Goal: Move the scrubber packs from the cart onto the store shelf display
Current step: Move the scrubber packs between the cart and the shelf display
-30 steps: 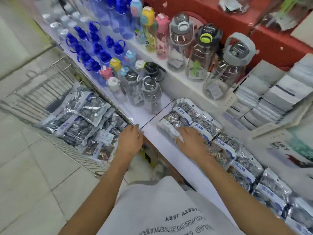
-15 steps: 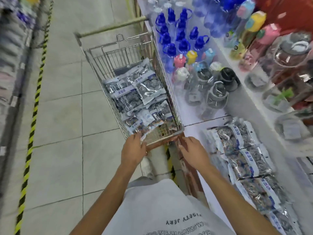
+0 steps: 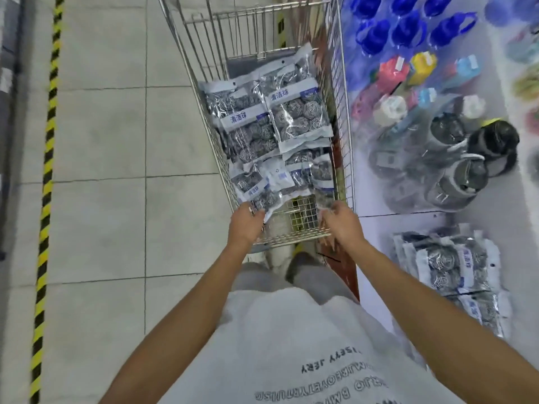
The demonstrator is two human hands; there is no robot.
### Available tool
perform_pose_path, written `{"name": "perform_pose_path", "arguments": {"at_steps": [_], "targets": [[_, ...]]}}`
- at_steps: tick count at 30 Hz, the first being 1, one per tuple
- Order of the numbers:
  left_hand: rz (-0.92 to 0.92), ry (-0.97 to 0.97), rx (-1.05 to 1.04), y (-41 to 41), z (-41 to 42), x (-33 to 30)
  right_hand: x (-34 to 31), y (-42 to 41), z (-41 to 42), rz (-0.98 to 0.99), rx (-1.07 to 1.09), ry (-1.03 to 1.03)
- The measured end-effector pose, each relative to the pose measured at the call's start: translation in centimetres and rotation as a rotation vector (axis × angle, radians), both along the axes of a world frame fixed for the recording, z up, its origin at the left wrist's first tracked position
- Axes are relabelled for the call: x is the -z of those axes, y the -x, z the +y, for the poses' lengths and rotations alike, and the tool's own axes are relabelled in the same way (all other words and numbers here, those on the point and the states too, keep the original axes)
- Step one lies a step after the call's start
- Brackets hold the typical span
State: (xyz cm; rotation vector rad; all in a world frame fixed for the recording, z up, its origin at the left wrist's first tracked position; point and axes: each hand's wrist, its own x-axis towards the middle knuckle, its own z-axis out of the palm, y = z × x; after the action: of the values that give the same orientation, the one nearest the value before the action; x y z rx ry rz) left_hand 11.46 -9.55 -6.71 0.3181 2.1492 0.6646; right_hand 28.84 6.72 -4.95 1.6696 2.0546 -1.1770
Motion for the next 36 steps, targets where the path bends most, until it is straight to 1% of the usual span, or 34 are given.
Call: {"name": "perform_pose_path", "arguments": {"at_steps": [5,9,13,16,18,21,23,25,27,29,32,36], "targets": [[-0.176,0.064,-0.158,1.6,3.6,4.0,3.2,4.0,4.4,-0.087,0.123,0.113],[-0.292,0.155,-0.314,2.7,5.6,9.0,8.1,6.8,8.4,-0.06,0.156,0.108],[-0.392,0.226,-0.48,3.4,6.8,13.2,14.2,7.0,10.8,-0.14,0.204,0.116],[-0.46,0.252,-0.595,4.3,7.4,15.7,15.8,7.4,11.5,-0.195,0.169,0.055],[-0.497,0.248,-0.648,4.7,7.6,17.3,16.1,7.7,11.5,-0.182,0.168,0.036],[-0.471,0.247,-0.696,5.6,8.0,18.6,17.1,7.6,12.0,-0.207,0.159,0.041],[-0.407,0.261,-0.696,5.7,8.2,19.4,17.8,7.7,12.0,-0.23,0.112,0.05],[-0.311,0.282,-0.633,5.2,8.1,20.0,18.6,7.9,11.9,-0.263,0.07,0.065],[-0.209,0.295,-0.565,4.5,7.9,20.5,19.1,8.4,11.6,-0.252,0.038,0.078],[-0.157,0.292,-0.532,3.8,7.7,21.0,19.6,8.6,11.6,-0.244,0.014,0.07],[-0.158,0.26,-0.519,3.4,7.9,21.9,20.0,8.8,11.5,-0.219,0.052,0.099],[-0.224,0.201,-0.679,3.7,8.5,22.5,20.9,8.0,11.8,-0.164,0.151,0.114]]}}
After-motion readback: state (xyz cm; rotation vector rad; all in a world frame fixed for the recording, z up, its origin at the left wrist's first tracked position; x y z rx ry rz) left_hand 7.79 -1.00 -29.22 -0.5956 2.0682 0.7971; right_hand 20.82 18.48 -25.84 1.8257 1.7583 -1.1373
